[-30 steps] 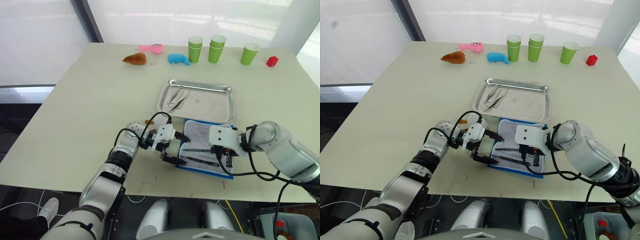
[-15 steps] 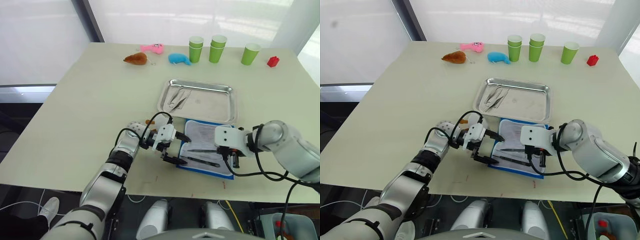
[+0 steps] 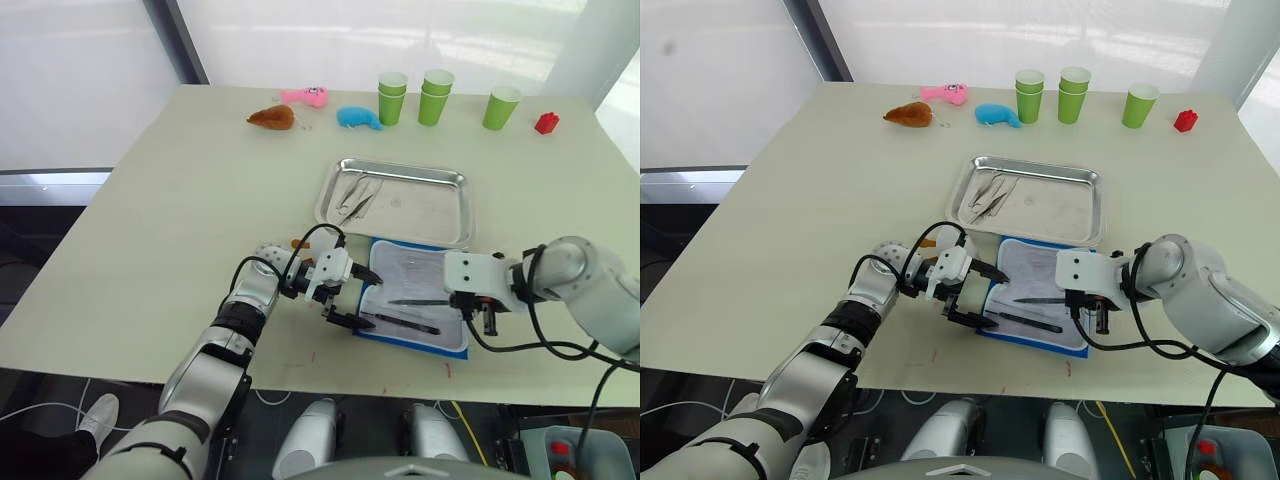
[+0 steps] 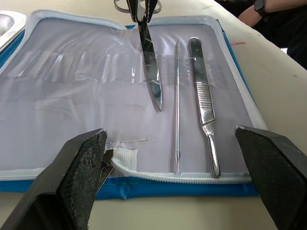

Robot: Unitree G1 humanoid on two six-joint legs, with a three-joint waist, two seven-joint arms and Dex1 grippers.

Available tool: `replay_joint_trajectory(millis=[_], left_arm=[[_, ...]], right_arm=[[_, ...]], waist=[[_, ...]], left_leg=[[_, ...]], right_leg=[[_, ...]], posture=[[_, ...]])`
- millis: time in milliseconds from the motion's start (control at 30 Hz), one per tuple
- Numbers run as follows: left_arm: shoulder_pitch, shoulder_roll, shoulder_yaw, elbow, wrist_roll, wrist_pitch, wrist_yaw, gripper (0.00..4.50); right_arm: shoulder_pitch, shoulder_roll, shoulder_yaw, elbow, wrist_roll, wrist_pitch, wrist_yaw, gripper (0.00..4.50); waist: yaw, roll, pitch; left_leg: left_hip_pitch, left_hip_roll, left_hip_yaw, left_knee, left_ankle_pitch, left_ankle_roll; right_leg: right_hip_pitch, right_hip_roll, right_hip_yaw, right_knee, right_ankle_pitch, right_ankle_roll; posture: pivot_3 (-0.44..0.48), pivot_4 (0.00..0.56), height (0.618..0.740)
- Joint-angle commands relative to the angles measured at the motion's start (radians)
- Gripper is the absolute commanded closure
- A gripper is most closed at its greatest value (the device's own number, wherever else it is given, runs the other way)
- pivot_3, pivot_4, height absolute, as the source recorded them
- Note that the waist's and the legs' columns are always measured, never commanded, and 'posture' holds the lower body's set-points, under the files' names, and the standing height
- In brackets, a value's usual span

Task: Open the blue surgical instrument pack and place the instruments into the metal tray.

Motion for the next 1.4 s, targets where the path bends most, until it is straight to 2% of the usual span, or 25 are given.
replay_joint_trajectory(millis=[33,433,700,900,1200,1400], left_arm=[[0.062,-0.006,-0.1,0.055,0.098,0.042,-0.021,0.0],[0.066,-0.009,-0.099,0.052,0.095,0.046,-0.018,0.0],[0.069,-0.01,-0.097,0.048,0.094,0.048,-0.014,0.0],[0.073,-0.01,-0.097,0.04,0.093,0.054,-0.01,0.0],[0.091,-0.011,-0.1,0.017,0.094,0.064,-0.003,0.0],[0.098,-0.01,-0.096,-0.004,0.087,0.08,0.001,0.0]], right_arm=[[0.006,-0.031,-0.063,-0.012,-0.001,-0.024,-0.001,4.46],[0.167,-0.189,-0.228,0.026,0.028,-0.202,0.067,4.46],[0.245,-0.244,-0.367,0.109,0.038,-0.308,0.083,4.46],[0.12,-0.077,-0.405,0.147,0.095,-0.176,-0.02,4.46],[-0.128,0.373,-0.413,0.299,0.115,0.121,-0.354,4.46],[-0.203,0.59,-0.386,0.444,0.074,0.126,-0.548,4.46]], waist=[[0.0,0.0,0.0],[0.001,0.001,0.0],[0.001,0.003,0.0],[0.0,0.004,0.0],[0.002,0.005,0.0],[0.0,0.006,-0.001]], left_leg=[[0.0,0.0,0.0,0.0,0.0,0.0],[0.0,0.0,0.0,0.0,0.0,0.0],[0.0,0.0,0.0,-0.001,0.0,0.0],[0.0,0.0,0.001,-0.001,0.0,0.0],[0.0,-0.001,0.0,-0.001,0.0,0.0],[0.0,-0.002,0.0,-0.002,0.0,-0.001]], right_leg=[[0.0,0.0,0.0,0.0,0.0,0.0],[0.0,0.0,0.0,-0.001,0.0,0.0],[0.0,-0.001,0.0,-0.001,0.0,0.0],[0.0,-0.001,0.0,-0.001,0.0,0.0],[0.0,-0.002,0.001,-0.001,0.0,0.0],[-0.001,-0.002,0.0,-0.001,0.0,0.0]], posture=[[0.0,0.15,0.74],[0.0,0.15,0.74],[0.0,0.15,0.74],[0.0,0.15,0.74],[0.0,0.15,0.74],[0.0,0.15,0.74]])
